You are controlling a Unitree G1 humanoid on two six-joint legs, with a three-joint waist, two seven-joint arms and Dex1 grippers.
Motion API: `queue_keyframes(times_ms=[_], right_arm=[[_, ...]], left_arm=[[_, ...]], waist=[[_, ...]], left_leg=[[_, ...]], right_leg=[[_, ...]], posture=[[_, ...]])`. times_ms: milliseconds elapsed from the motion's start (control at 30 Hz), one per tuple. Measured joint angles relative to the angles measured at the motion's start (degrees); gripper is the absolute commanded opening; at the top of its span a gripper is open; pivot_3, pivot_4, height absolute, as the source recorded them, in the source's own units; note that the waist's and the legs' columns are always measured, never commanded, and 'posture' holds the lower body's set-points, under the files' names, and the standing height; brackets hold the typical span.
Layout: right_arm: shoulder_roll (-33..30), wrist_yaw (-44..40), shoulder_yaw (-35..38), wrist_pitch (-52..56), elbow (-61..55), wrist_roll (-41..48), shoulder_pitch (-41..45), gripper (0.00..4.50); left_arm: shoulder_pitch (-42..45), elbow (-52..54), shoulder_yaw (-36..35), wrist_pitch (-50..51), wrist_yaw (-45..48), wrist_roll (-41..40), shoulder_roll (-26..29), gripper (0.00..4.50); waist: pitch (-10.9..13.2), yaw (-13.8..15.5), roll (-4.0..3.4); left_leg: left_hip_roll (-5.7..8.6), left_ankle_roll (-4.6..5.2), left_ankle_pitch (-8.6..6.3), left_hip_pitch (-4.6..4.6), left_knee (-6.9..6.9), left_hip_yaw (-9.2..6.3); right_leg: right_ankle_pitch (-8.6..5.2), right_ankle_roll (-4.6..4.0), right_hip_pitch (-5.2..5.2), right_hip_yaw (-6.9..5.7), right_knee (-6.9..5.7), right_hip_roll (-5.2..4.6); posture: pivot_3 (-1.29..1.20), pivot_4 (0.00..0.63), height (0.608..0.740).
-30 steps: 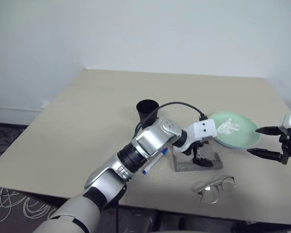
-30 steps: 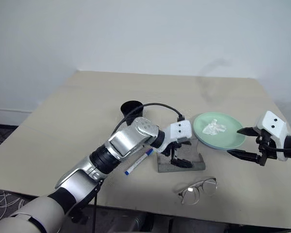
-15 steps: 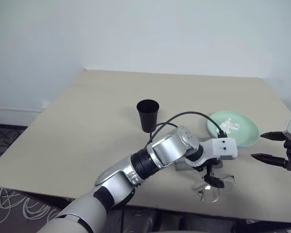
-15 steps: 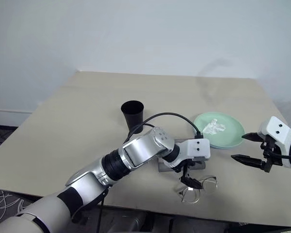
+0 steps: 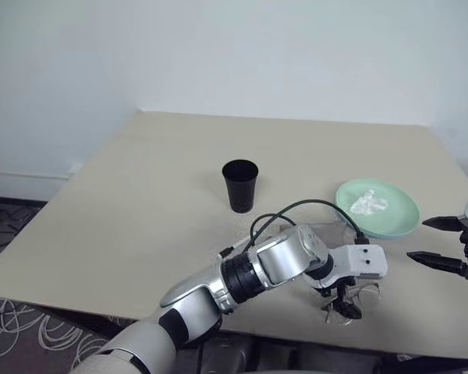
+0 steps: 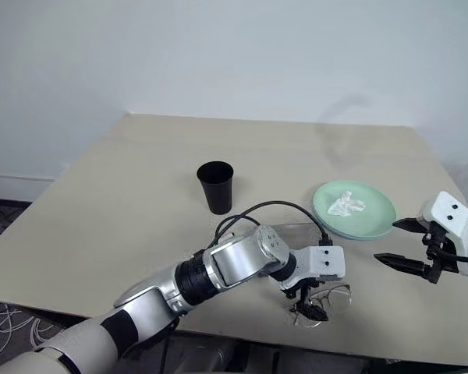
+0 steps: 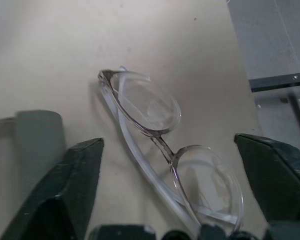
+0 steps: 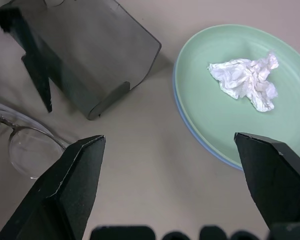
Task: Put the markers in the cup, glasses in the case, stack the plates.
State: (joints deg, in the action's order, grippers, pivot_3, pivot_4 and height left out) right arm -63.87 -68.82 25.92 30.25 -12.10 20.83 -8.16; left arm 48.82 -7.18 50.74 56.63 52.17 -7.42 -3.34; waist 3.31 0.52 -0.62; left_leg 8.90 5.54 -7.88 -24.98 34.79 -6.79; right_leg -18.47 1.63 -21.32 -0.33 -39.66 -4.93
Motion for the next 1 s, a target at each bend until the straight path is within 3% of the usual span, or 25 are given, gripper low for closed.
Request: queue_keyframes(times_ms=[300,733,1000], right_arm=[[0.3,1.0,0.9,1.0,-2.2,0.5,-1.8,4.5],[0.4,2.5,-0.5,0.4,-1.7,0.4,-0.2,4.5],[0.4,3.1,-3.1,-0.9,0.3,0.3,2.7,4.5]], left_arm=[[-1.1,-2.7,0.4,-1.9,-1.9,0.0,-2.2,0.47],[1.4,-6.8,-2.5,-6.1,1.1,-0.2,-0.8,0.47],[9.1,-10.8,-13.7,-6.1,8.5,-3.4,3.2,0.47]], waist=[[0.0,0.0,-0.01],[0.0,-0.4,-0.1],[0.0,-0.3,-0.23]], left_leg=[[0.0,0.01,-0.01,-0.06,0.01,0.0],[0.0,0.0,-0.01,-0.1,0.01,0.06],[0.08,0.08,-0.06,-0.19,0.01,0.05]], right_leg=[[0.0,-0.01,0.01,-0.13,0.01,-0.07],[0.0,-0.03,-0.03,-0.43,0.01,-0.38],[-0.03,0.12,-0.2,-0.56,0.02,-0.48]], posture=[[0.0,0.0,0.722],[0.0,0.0,0.722],[0.0,0.0,0.722]])
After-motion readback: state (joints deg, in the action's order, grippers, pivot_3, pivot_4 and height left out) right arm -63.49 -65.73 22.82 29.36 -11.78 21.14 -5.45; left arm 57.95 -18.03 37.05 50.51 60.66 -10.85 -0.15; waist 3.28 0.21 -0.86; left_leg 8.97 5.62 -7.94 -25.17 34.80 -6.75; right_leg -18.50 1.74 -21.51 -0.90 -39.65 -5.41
